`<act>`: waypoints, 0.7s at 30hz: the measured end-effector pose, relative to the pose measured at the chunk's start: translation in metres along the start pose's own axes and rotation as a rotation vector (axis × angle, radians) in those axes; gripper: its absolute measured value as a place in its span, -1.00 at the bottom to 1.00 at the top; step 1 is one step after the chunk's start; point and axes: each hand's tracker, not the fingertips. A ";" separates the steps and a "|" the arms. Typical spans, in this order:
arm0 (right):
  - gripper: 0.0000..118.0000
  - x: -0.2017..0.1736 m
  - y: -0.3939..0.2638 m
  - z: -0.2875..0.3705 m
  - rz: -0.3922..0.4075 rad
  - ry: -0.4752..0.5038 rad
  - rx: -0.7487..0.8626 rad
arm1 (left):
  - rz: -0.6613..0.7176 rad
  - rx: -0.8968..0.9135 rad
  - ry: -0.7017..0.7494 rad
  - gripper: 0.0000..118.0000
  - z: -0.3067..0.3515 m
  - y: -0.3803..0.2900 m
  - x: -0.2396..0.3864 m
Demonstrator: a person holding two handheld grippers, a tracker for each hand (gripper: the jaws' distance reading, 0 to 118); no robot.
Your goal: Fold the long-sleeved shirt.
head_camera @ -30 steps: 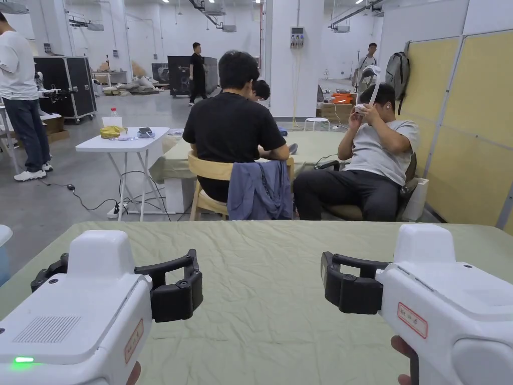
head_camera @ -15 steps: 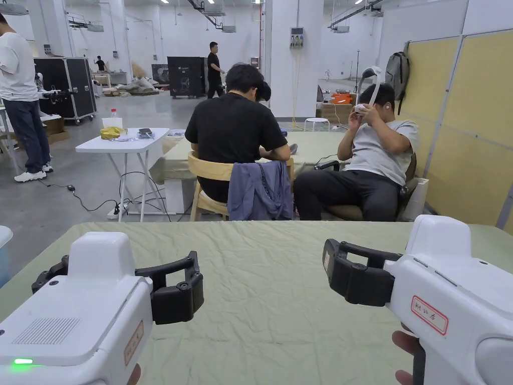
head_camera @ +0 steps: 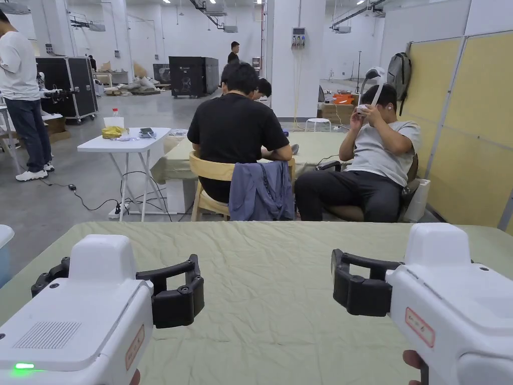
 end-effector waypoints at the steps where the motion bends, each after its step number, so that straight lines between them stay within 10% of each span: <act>1: 1.00 -0.002 -0.001 0.000 0.007 -0.009 0.010 | -0.001 0.000 0.000 1.00 0.000 0.000 0.000; 21: 1.00 -0.007 -0.002 -0.011 -0.023 0.003 -0.014 | -0.016 -0.001 0.004 1.00 -0.002 -0.005 0.002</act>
